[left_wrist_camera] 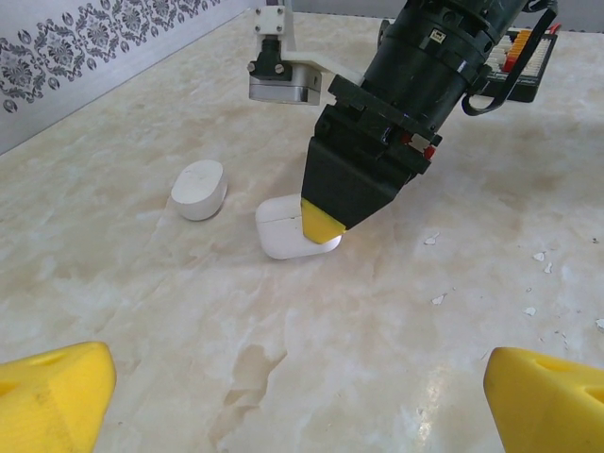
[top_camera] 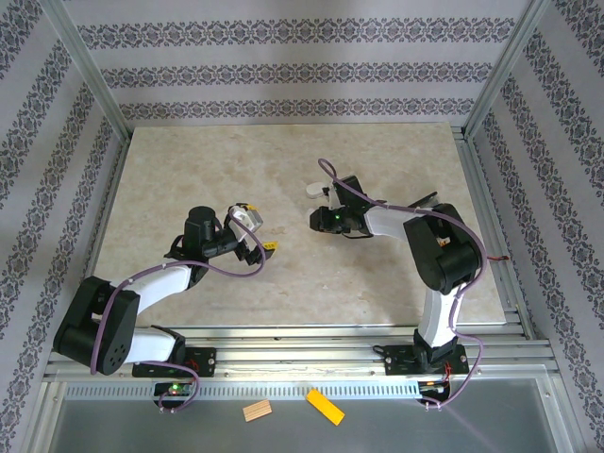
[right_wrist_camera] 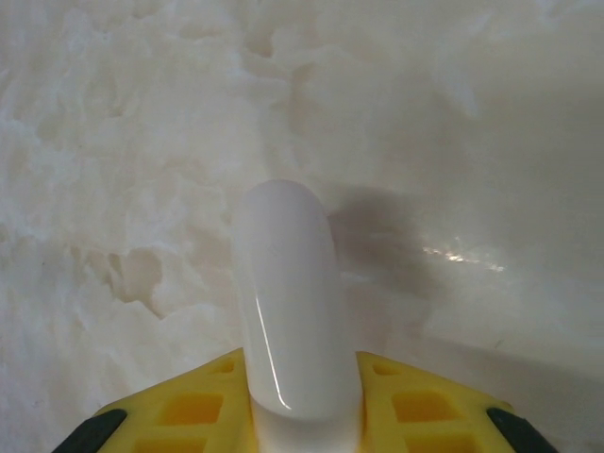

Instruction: Insert the wireless bluetooth earbuds into the charging case

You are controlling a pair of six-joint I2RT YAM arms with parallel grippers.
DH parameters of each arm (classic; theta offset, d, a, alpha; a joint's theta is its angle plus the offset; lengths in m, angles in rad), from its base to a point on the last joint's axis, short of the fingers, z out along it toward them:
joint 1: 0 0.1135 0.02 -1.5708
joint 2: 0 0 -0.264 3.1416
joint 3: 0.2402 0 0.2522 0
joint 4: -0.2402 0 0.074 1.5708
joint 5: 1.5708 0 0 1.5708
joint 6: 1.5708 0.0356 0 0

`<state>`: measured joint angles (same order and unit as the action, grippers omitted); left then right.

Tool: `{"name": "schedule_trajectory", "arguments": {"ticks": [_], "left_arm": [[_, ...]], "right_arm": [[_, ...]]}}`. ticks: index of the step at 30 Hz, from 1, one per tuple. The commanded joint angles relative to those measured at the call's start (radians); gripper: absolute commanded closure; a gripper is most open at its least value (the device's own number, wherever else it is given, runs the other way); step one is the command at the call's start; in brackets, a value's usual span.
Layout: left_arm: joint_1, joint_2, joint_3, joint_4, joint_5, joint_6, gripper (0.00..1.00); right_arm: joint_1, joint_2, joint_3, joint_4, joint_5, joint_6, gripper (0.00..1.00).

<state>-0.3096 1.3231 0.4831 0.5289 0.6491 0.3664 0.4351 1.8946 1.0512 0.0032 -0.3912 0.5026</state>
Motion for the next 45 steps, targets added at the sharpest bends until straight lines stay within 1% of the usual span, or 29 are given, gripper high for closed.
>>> {"name": "schedule_trajectory", "arguments": {"ticks": [1, 3, 5, 8, 10, 12, 13, 14, 16, 17, 18, 20, 21, 24, 26, 28, 31, 34, 36, 37, 39, 40, 42, 44, 45], "left_arm": [[-0.014, -0.009, 0.022, -0.005, -0.023, -0.023, 0.01], [-0.014, -0.012, 0.013, 0.023, -0.062, -0.040, 0.01], [-0.014, -0.019, -0.001, 0.060, -0.128, -0.071, 0.01], [-0.014, -0.026, 0.005, 0.045, -0.243, -0.085, 0.01], [-0.013, -0.017, 0.006, 0.068, -0.332, -0.099, 0.01], [-0.008, -0.015, -0.018, 0.137, -0.413, -0.127, 0.01], [-0.001, -0.015, -0.027, 0.158, -0.454, -0.142, 0.01], [0.007, -0.016, -0.029, 0.165, -0.487, -0.152, 0.01], [0.030, -0.020, -0.034, 0.173, -0.568, -0.164, 0.01], [0.041, -0.021, -0.036, 0.172, -0.606, -0.170, 0.01], [0.055, -0.027, -0.038, 0.164, -0.644, -0.175, 0.01], [0.085, -0.036, -0.045, 0.154, -0.697, -0.194, 0.01], [0.103, -0.041, -0.055, 0.155, -0.709, -0.208, 0.01], [0.152, -0.038, -0.095, 0.203, -0.738, -0.239, 0.01], [0.183, -0.023, -0.111, 0.229, -0.741, -0.260, 0.01], [0.211, 0.004, -0.122, 0.260, -0.739, -0.284, 0.01], [0.253, 0.061, -0.128, 0.308, -0.722, -0.328, 0.01], [0.286, 0.128, -0.151, 0.404, -0.700, -0.359, 0.01], [0.298, 0.153, -0.168, 0.456, -0.682, -0.369, 0.01], [0.303, 0.170, -0.174, 0.485, -0.674, -0.371, 0.01], [0.305, 0.202, -0.176, 0.512, -0.666, -0.370, 0.01], [0.305, 0.228, -0.176, 0.533, -0.670, -0.371, 0.01], [0.306, 0.287, -0.174, 0.603, -0.682, -0.373, 0.01], [0.307, 0.255, -0.152, 0.499, -0.687, -0.383, 0.01], [0.307, 0.261, -0.147, 0.503, -0.687, -0.382, 0.01]], "right_arm": [[-0.017, 0.017, 0.005, -0.003, 0.024, 0.014, 0.73], [-0.024, 0.008, 0.003, -0.013, 0.030, 0.011, 0.70], [-0.034, -0.010, -0.003, -0.022, 0.042, 0.004, 0.65], [-0.048, -0.057, -0.013, -0.043, 0.074, -0.023, 0.56], [-0.063, -0.100, -0.019, -0.068, 0.103, -0.049, 0.48], [-0.078, -0.153, -0.027, -0.087, 0.135, -0.083, 0.36], [-0.087, -0.182, -0.030, -0.096, 0.152, -0.105, 0.30], [-0.095, -0.212, -0.035, -0.100, 0.159, -0.125, 0.29], [-0.116, -0.278, -0.051, -0.102, 0.184, -0.169, 0.21], [-0.126, -0.306, -0.061, -0.093, 0.196, -0.191, 0.19], [-0.135, -0.342, -0.076, -0.079, 0.217, -0.217, 0.15], [-0.153, -0.405, -0.117, -0.042, 0.274, -0.267, 0.11], [-0.162, -0.440, -0.145, -0.016, 0.318, -0.292, 0.07], [-0.172, -0.533, -0.240, 0.062, 0.492, -0.408, 0.02], [-0.184, -0.578, -0.310, 0.128, 0.585, -0.471, 0.02], [-0.207, -0.611, -0.386, 0.194, 0.635, -0.507, 0.02], [-0.269, -0.619, -0.509, 0.374, 0.626, -0.496, 0.02], [-0.332, -0.594, -0.649, 0.642, 0.576, -0.478, 0.02], [-0.355, -0.569, -0.701, 0.796, 0.579, -0.462, 0.02], [-0.367, -0.573, -0.723, 0.805, 0.572, -0.453, 0.02], [-0.401, -0.584, -0.723, 0.778, 0.507, -0.452, 0.02], [-0.414, -0.568, -0.726, 0.807, 0.483, -0.446, 0.02], [-0.417, -0.523, -0.733, 0.868, 0.475, -0.455, 0.02], [-0.418, -0.469, -0.731, 0.918, 0.472, -0.457, 0.02], [-0.419, -0.446, -0.731, 0.937, 0.464, -0.458, 0.02]]}}
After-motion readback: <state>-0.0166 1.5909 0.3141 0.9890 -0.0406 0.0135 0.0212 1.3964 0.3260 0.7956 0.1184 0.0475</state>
